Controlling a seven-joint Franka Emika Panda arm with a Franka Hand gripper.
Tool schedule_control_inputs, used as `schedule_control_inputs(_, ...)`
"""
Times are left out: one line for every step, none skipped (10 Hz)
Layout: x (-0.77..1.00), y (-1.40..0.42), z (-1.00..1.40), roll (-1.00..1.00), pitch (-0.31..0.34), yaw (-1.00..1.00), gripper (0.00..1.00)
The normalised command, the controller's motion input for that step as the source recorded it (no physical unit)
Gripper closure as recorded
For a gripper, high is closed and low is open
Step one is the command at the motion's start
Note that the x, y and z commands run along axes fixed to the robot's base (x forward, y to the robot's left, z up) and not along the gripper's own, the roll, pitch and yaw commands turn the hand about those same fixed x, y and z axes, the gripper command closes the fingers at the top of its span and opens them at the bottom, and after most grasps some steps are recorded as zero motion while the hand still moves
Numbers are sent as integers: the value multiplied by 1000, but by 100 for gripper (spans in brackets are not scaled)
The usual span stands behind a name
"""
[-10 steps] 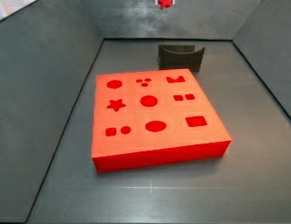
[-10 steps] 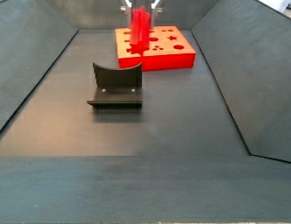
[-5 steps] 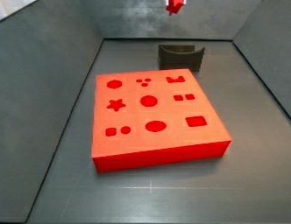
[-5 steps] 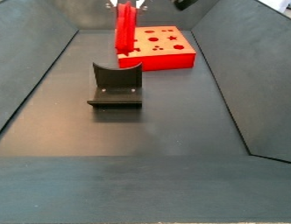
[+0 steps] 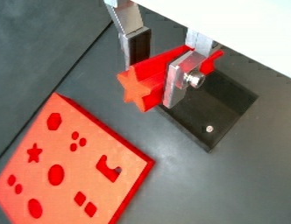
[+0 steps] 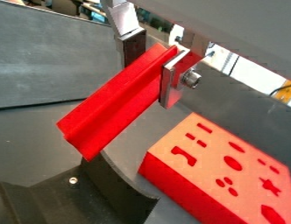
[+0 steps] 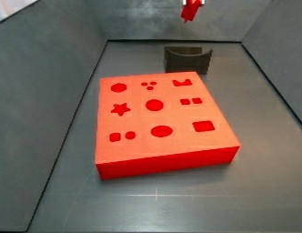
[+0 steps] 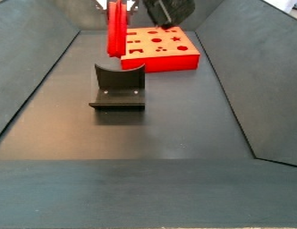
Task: Pick up the star object. Move up. Place the star object on the fixture. Regrasp the star object. Move to above the board. Insert the star object.
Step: Place the star object on the fixture.
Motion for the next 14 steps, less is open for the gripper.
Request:
schedule_control_inputs(50,34,-5,-240,29,-91,100)
schedule_control_inputs(121,130,-1000,-1000,162,2,100)
schedule_control_inputs(128,138,-1000,-1000,162,-16,100)
schedule_control_inputs(134,140,-1000,-1000,184,-41,100)
schedule_control_inputs(150,136,-1000,-993,224,-93,100)
schedule_control_inputs(156,140,-1000,-842,205,-124,100)
schedule_control_inputs(163,143,-1000,-635,158,-170,100)
schedule_control_inputs(167,145,-1000,-532,136,-185,100)
schedule_control_inputs(180,144,-1000,-327,94,-196,100)
schedule_control_inputs(168,122,-894,-215,50,-193,100)
schedule_control_inputs(136,100,-695,-187,17,-182,100)
schedule_control_inputs(117,88,-563,-180,-1,-174,100)
schedule_control_inputs(86,78,-412,-161,-32,-150,100)
schedule_control_inputs(80,90,-353,-142,-53,-131,100)
